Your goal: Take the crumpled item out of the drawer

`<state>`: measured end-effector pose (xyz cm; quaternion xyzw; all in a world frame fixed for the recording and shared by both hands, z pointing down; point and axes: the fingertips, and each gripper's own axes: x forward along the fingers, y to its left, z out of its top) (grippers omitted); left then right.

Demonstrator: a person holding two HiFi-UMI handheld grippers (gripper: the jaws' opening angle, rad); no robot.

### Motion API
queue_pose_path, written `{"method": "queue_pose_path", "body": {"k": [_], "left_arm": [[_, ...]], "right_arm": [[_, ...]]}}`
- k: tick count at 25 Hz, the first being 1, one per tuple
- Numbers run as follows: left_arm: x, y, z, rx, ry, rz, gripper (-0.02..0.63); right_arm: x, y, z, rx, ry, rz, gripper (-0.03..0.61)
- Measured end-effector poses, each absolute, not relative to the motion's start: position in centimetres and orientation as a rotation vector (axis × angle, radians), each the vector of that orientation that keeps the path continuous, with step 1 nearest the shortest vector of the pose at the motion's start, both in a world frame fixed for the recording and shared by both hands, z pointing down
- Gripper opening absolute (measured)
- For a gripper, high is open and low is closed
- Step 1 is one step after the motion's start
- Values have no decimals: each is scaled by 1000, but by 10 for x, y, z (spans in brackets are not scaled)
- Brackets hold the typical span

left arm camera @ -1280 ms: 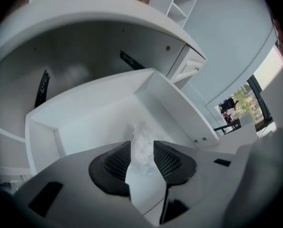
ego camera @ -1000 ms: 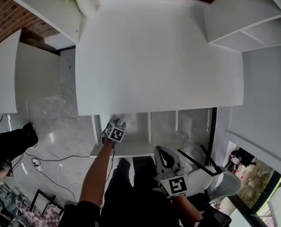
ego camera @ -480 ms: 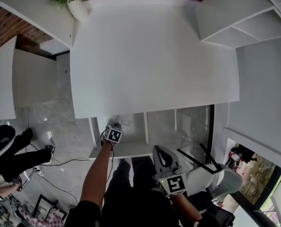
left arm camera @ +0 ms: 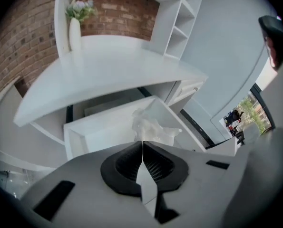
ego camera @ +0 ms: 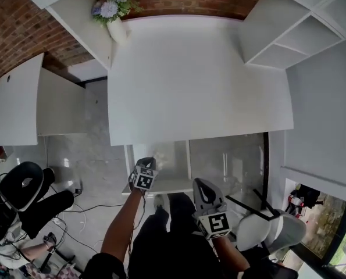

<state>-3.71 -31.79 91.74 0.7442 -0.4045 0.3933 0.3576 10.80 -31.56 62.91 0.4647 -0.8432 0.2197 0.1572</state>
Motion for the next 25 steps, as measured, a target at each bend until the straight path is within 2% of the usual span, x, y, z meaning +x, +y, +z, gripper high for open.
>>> {"method": "queue_pose_path", "body": {"k": [7, 13, 25], "left_arm": [[-75, -280, 779, 2077, -1315, 784, 31], [-106, -187, 659, 2181, -1518, 553, 29], [-139, -23, 537, 2233, -1736, 300, 29]], "right_arm": [[82, -273, 571, 1360, -2479, 459, 14], [50, -176, 531, 1360, -2522, 416, 14], [43, -44, 491, 1410, -2569, 309, 14]]}}
